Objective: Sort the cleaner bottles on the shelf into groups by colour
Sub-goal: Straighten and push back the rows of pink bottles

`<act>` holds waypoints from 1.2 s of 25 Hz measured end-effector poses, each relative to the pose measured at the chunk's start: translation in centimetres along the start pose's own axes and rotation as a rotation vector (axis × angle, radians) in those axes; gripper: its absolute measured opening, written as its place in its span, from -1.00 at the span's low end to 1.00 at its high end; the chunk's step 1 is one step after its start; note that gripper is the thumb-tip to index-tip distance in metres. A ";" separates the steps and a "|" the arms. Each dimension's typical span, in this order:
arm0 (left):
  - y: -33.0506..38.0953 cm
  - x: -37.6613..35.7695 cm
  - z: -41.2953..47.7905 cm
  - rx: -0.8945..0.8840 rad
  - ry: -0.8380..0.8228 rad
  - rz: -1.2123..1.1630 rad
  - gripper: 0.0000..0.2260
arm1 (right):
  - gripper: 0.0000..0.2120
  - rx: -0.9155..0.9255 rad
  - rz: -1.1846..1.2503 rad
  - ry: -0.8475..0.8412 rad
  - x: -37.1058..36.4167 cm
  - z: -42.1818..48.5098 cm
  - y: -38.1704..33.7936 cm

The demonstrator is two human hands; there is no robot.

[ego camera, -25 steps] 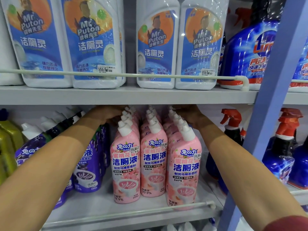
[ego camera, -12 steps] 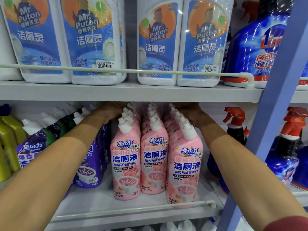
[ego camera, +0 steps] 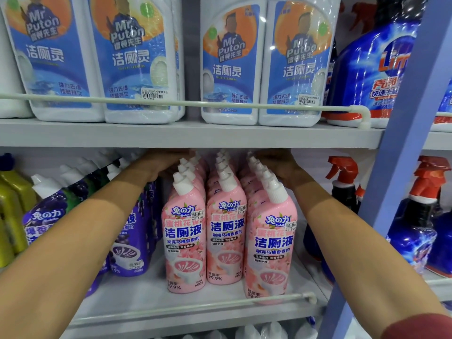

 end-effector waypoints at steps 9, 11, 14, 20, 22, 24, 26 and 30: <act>1.4 0.1 0.6 -0.036 0.096 -0.028 -0.86 | -0.83 0.066 -0.146 0.133 1.9 1.9 -0.2; 1.3 0.0 1.0 -0.018 0.086 -0.015 -0.91 | -0.93 0.063 -0.194 0.097 1.3 2.5 -0.1; 1.0 0.1 1.8 0.002 0.077 -0.001 -0.88 | -0.95 0.025 -0.115 0.062 1.1 4.0 1.2; 0.5 -0.2 2.6 0.022 0.095 0.009 -0.95 | -0.75 -0.055 -0.239 0.024 1.3 5.8 1.7; -0.4 0.1 3.4 0.027 0.092 -0.070 -0.97 | -0.74 -0.078 -0.232 0.024 1.1 6.1 2.0; -1.2 0.2 4.1 0.007 0.090 -0.107 -0.89 | -0.80 -0.075 -0.184 0.013 0.8 6.0 2.1; -1.0 0.8 4.7 -0.066 0.117 -0.013 -0.87 | -0.81 -0.076 -0.132 -0.007 0.3 6.1 2.0; -0.4 1.5 5.1 -0.111 0.165 0.116 -0.80 | -0.92 -0.080 -0.098 -0.027 0.0 6.4 2.1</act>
Point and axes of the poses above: each hand's wrist, its own z-axis towards the middle knuckle, its own x-axis out of the back of the hand, y = z × x, the point moved 10 cm from there along z, towards the middle knuckle, and after that the axes turned 7 degrees about -y, right-handed, at the moved point
